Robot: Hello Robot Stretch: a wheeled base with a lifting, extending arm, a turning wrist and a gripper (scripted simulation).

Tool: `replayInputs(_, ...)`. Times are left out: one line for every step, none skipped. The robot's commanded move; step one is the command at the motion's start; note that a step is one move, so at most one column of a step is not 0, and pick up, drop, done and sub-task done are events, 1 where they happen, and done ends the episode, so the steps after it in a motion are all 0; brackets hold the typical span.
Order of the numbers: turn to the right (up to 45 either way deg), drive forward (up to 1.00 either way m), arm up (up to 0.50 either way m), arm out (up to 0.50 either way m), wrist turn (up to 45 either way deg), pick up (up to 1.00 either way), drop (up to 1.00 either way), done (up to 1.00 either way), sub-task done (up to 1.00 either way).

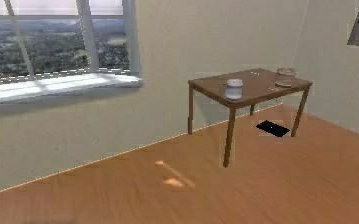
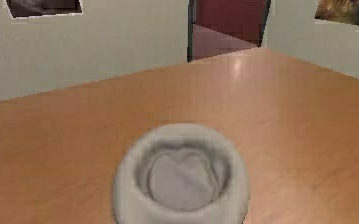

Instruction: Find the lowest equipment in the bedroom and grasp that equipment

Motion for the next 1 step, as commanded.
replayInputs(-27.0, 0.00, 0.00, 0.00, 0.0, 0.00, 0.00, 0.00, 0.00)
